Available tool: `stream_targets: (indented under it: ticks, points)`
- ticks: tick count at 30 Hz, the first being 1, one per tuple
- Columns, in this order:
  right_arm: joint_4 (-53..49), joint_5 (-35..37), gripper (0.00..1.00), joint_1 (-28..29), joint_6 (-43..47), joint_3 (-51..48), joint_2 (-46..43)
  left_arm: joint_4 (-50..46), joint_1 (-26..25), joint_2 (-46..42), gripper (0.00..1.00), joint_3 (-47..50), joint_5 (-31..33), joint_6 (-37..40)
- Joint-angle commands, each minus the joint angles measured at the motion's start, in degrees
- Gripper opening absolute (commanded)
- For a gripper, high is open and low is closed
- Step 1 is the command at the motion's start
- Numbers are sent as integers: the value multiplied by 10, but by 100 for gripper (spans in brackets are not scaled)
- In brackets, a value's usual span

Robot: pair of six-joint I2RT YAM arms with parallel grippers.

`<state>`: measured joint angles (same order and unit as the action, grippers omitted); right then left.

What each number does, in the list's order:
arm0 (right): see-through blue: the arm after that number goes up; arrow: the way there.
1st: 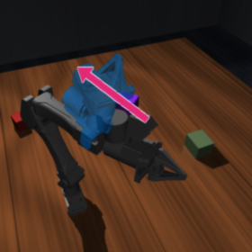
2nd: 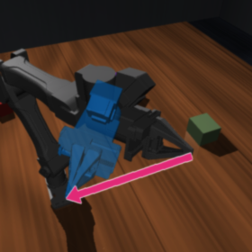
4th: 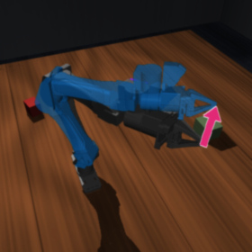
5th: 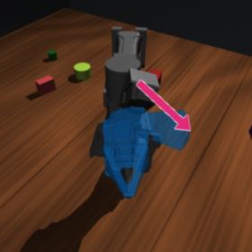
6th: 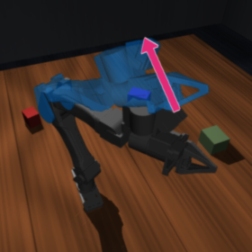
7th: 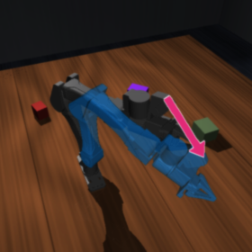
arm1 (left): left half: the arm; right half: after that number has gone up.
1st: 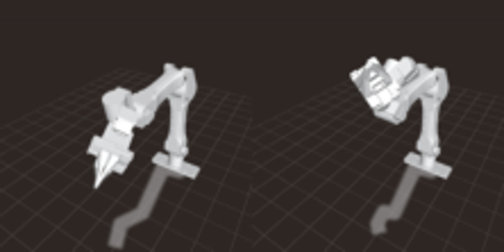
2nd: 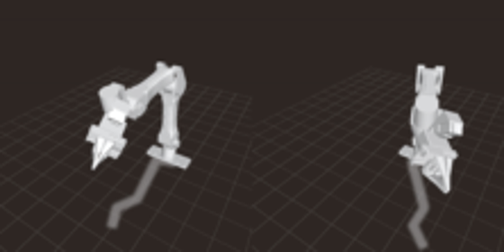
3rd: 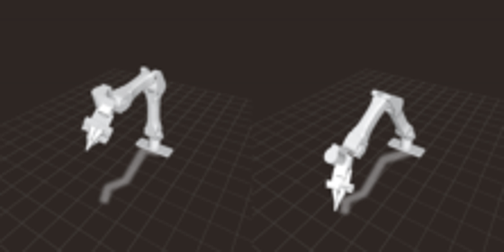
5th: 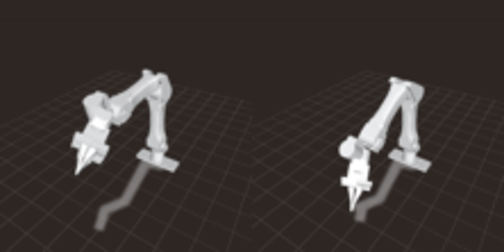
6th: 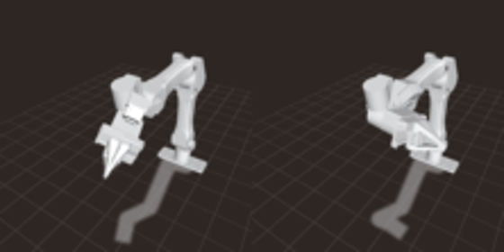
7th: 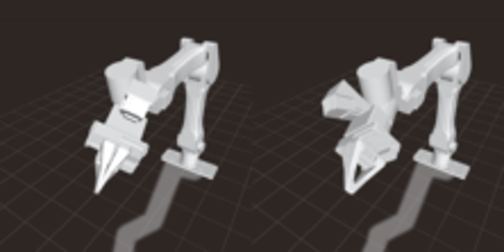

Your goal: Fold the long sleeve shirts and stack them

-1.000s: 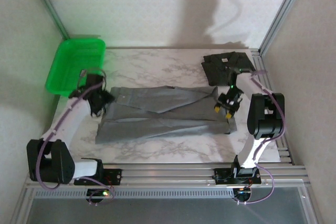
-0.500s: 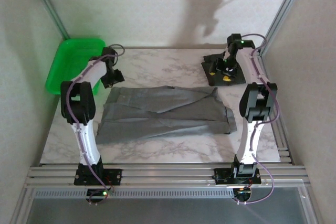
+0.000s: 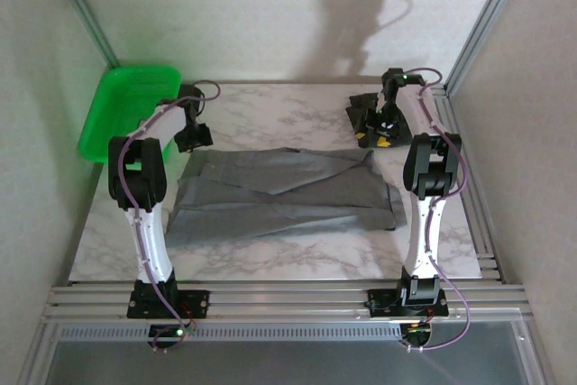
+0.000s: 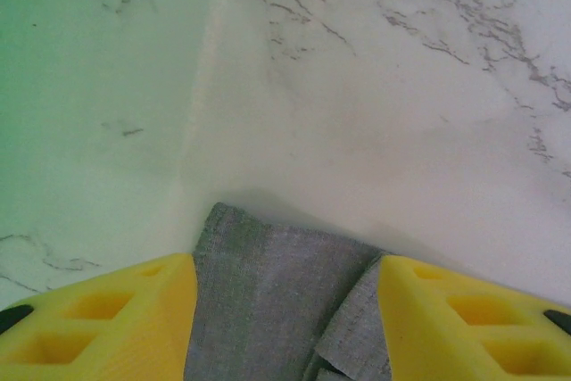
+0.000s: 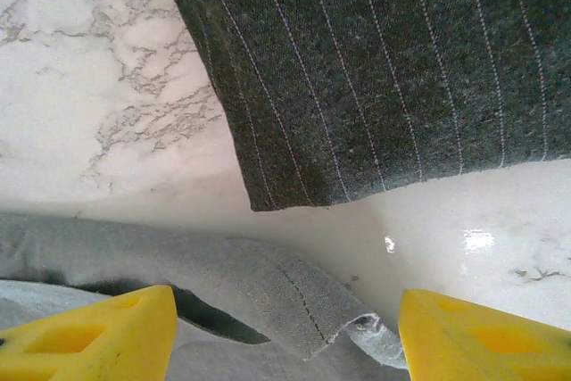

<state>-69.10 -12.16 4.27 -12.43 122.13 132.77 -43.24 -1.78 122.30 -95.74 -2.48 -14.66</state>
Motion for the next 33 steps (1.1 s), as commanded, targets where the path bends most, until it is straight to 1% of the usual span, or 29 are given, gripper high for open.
stream_targets:
  ticks: [1,6,10,14,18,20,24,30,33]
  points:
    - [-14,1,67,-3,13,-6,-1,13,-2,9,57,20,15,26]
    - [-24,8,67,-2,12,8,13,26,-2,17,57,27,-19,34]
    - [-24,4,67,-3,11,9,16,42,2,19,50,54,-28,32]
    - [-18,10,67,-2,14,2,14,59,4,14,38,77,-44,31]
    - [-5,11,68,0,28,-1,3,66,5,9,14,82,-61,32]
    - [-5,19,68,4,46,-8,-4,72,5,4,8,83,-72,36]
    - [5,10,67,14,78,-46,-21,68,5,0,4,79,-75,45]
    - [36,24,66,22,86,-87,-39,64,5,-6,2,72,-76,54]
    - [46,44,66,24,97,-91,-39,60,5,-4,1,66,-75,55]
